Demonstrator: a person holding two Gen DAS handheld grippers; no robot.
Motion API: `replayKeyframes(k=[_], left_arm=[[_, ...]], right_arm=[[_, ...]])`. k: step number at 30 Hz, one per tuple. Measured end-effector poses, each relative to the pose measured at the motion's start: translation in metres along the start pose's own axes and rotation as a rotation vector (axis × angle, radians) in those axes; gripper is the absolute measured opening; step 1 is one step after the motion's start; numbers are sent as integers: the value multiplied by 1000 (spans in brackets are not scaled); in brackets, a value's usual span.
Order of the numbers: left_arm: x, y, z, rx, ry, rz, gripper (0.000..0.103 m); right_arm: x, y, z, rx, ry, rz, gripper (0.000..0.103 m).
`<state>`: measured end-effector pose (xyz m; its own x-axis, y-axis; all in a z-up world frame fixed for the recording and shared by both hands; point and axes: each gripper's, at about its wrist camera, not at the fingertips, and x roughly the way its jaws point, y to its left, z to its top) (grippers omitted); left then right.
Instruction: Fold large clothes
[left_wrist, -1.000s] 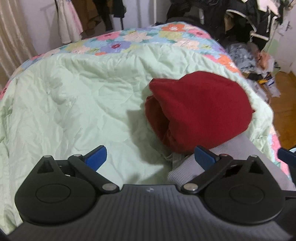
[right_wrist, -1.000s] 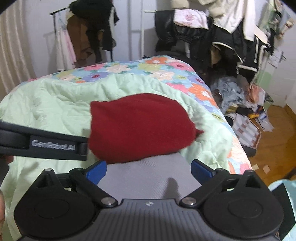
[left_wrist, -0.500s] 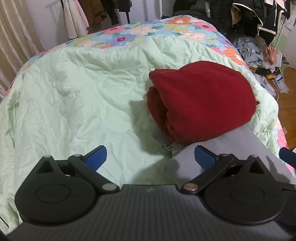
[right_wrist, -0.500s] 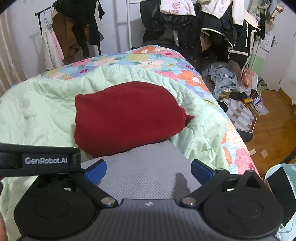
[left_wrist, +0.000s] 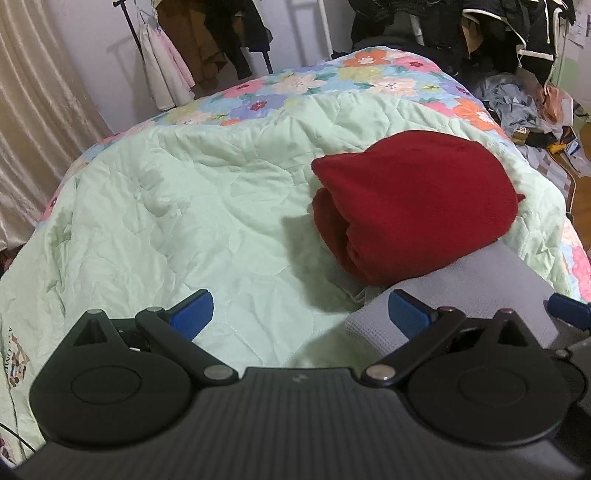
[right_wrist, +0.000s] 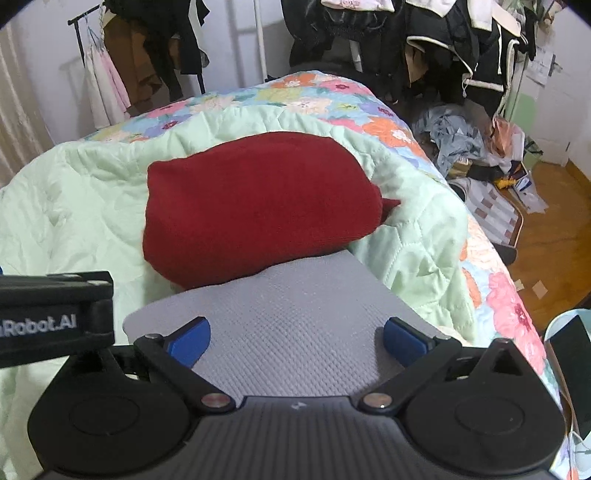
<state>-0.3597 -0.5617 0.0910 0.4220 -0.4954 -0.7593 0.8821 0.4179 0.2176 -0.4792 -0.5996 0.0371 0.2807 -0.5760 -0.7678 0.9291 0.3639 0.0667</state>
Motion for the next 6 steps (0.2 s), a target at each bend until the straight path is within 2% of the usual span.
replayKeyframes(k=[6], left_arm=[[-7, -1, -2, 11, -13, 0, 103]], right_arm=[[2, 1, -1, 4, -7, 2, 102]])
